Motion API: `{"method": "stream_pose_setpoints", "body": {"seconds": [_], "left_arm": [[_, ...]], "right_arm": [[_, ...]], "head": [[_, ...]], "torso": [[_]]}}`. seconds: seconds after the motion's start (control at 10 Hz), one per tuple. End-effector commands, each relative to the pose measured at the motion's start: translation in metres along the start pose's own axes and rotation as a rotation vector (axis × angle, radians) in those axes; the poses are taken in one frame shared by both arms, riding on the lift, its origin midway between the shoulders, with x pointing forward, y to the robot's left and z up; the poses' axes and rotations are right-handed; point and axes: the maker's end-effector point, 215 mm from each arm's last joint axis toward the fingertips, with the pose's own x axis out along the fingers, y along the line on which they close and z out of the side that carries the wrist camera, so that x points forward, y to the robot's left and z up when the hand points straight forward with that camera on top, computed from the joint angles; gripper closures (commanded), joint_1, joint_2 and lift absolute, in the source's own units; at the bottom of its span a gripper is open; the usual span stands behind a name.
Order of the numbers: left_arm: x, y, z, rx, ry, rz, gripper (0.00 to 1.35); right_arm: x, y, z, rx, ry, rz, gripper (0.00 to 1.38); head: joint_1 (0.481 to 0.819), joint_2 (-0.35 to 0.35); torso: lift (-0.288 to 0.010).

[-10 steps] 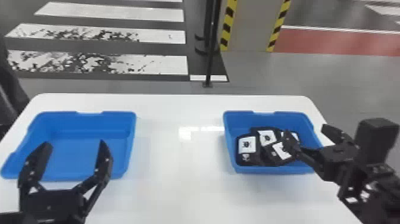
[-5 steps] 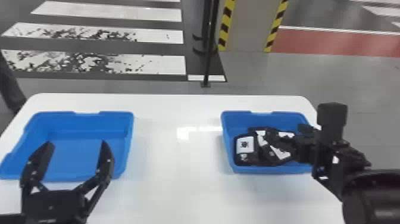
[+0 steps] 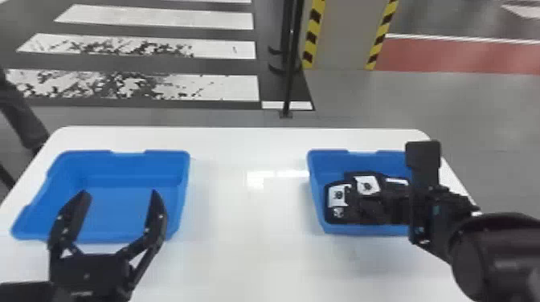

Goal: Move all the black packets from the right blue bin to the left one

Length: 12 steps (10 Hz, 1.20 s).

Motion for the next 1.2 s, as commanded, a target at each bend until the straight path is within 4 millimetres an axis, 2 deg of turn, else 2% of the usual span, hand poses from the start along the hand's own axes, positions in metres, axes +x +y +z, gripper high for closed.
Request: {"method": "stream_pose_setpoints", "body": {"seconds": [0.0,0.3,0.5,0.6,0.7,0.8,0.9,1.0,1.1], "left_arm": [[0.000,-0.002,-0.003,-0.007,0.006,-0.006,0.16],[0.001,-0.004,-0.008,-0.014,0.013,-0.013,0.16],[0.000,-0.004,-0.009,-0.020,0.014,-0.013,0.16],[-0.001,-0.004,-0.009,-0.022,0.014,-0.012,0.16],[0.000,-0.004,-0.009,-0.022,0.012,-0.012,0.16],[-0.001,-0.004,-0.011,-0.022,0.017,-0.012,0.16],[0.000,-0.004,-0.011,-0.022,0.014,-0.012,0.16],[-0.001,-0.003,-0.011,-0.024,0.014,-0.012,0.16],[-0.001,-0.002,-0.011,-0.023,0.014,-0.010,0.16]], "right_arm": [[0.007,0.019,-0.015,0.010,0.066,0.048,0.13],[0.016,0.042,-0.037,0.038,0.150,0.106,0.13],[0.018,0.046,-0.045,0.048,0.174,0.109,0.13],[0.019,0.046,-0.047,0.056,0.180,0.111,0.18],[0.021,0.049,-0.050,0.065,0.186,0.119,0.33],[0.026,0.054,-0.061,0.099,0.215,0.146,0.66],[0.029,0.059,-0.071,0.126,0.236,0.167,0.87],[0.028,0.060,-0.072,0.126,0.236,0.168,1.05],[0.026,0.059,-0.067,0.120,0.218,0.166,1.07]], "head": [[0.695,-0.068],[0.695,-0.038],[0.695,-0.024],[0.695,-0.021],[0.695,-0.018],[0.695,-0.016],[0.695,-0.014],[0.695,-0.007],[0.695,-0.003]], "torso": [[-0.140],[-0.140],[-0.140],[-0.140],[-0.140],[-0.140],[-0.140],[-0.140],[-0.140]]}}
